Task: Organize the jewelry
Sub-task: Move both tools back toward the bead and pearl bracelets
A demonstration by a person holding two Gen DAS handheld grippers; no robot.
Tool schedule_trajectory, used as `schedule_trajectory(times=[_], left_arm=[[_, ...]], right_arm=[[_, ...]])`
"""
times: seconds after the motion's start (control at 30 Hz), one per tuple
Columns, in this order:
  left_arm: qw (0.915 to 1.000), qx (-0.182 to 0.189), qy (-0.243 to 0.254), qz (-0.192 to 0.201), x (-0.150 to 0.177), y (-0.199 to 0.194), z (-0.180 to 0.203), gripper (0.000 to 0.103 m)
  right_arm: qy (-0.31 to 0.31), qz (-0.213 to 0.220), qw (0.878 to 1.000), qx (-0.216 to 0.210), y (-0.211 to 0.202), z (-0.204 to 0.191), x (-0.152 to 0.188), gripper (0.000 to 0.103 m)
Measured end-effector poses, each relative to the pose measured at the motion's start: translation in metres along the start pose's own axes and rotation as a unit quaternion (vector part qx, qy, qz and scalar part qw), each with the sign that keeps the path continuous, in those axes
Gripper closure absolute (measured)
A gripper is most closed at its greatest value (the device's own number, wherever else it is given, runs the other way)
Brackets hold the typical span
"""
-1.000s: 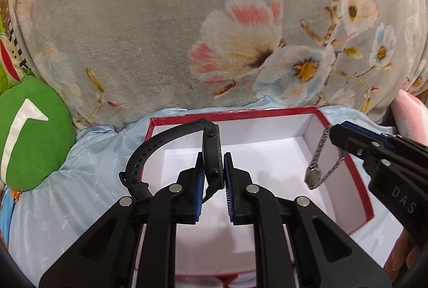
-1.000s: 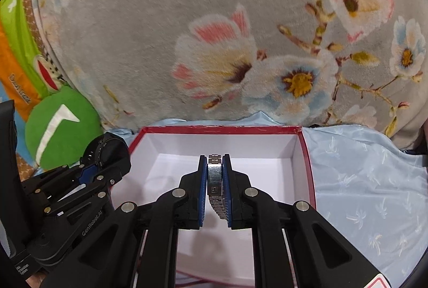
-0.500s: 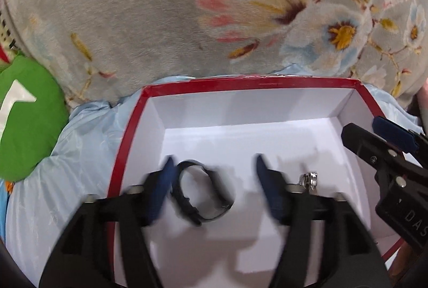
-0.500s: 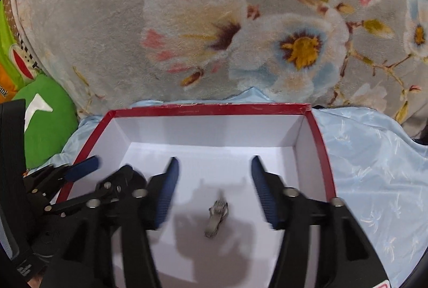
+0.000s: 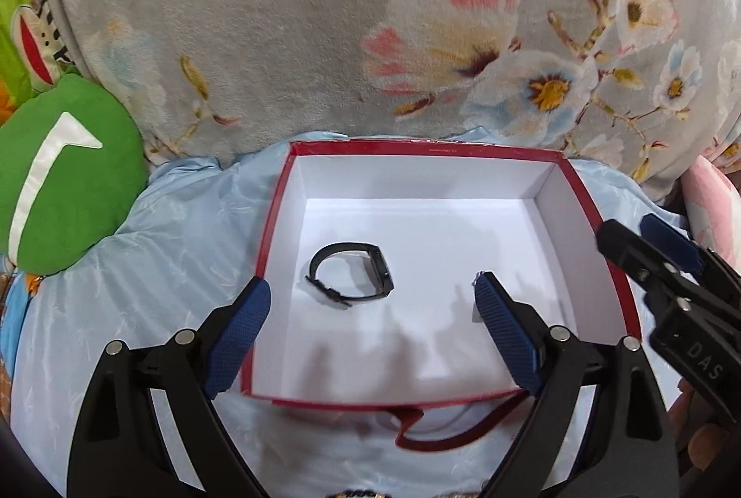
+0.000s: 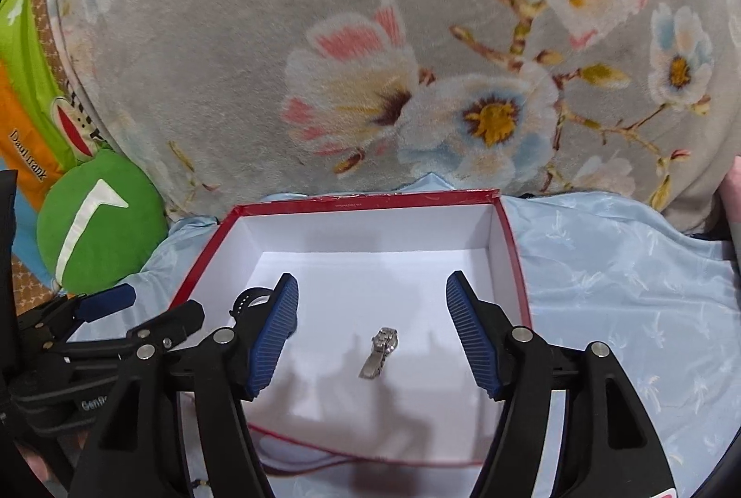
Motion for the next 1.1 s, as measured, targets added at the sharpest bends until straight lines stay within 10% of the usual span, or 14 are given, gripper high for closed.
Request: schedule_trajectory(times=[0.4, 1.1], left_arm=[[0.9986, -0.042, 0.009, 0.03, 0.039, -0.078, -0.024, 0.016], [0.9968, -0.029, -0.038, -0.064, 0.2, -0.116, -0.043, 0.016]], right_arm=[[-0.008, 0.021, 1.0, 0.008, -0.084, 0.009, 0.04, 0.03], [0.009, -0.058, 0.997, 0.057, -0.16, 0.032, 0.193, 0.029]])
Point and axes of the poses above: each gripper's, at about its wrist camera, not at the fingertips, and y roughly the way its jaws point, z to its right, x to its underside, the point moved 6 cm from there along y, roughly the way its jaws point, and after that the axes turned 7 degrees about x, right-handed, at the moved point
